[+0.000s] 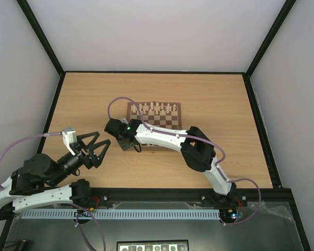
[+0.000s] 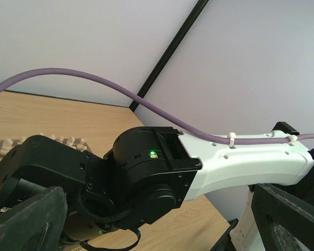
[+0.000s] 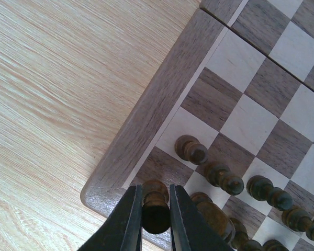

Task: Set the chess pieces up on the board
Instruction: Place the chess piece on the chessboard.

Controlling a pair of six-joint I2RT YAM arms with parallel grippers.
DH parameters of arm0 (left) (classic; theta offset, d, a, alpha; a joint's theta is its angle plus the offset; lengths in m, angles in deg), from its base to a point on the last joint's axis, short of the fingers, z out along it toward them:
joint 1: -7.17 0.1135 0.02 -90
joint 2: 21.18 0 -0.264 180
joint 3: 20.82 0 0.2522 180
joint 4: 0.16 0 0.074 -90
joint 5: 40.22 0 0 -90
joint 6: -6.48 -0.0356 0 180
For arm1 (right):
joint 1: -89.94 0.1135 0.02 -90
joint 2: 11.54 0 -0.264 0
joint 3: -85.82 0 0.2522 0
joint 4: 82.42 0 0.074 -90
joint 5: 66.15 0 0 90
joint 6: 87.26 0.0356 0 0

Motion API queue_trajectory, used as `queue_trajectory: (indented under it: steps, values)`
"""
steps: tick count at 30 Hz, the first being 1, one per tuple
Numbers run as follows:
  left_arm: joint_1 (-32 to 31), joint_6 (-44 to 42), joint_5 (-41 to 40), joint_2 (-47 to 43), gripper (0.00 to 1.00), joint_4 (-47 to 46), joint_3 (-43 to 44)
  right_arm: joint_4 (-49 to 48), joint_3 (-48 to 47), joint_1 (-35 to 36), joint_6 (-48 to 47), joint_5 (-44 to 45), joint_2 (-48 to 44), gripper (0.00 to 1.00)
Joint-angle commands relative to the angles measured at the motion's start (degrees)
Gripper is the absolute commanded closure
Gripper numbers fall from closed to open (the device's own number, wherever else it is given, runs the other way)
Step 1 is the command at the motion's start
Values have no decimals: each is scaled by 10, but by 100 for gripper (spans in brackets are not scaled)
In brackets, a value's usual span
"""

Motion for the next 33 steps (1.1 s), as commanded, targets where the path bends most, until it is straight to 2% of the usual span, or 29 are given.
queue_trajectory:
  steps: [1, 27, 33]
  values:
    - [1, -13, 3, -8, 1, 9, 10, 34, -8, 6, 6, 17, 6, 99]
    - [0, -16, 12, -2, 0, -1, 10, 5, 18, -3, 7, 12, 17, 97]
    - [0, -17, 11, -2, 1, -1, 9, 1, 22, -4, 7, 7, 18, 91]
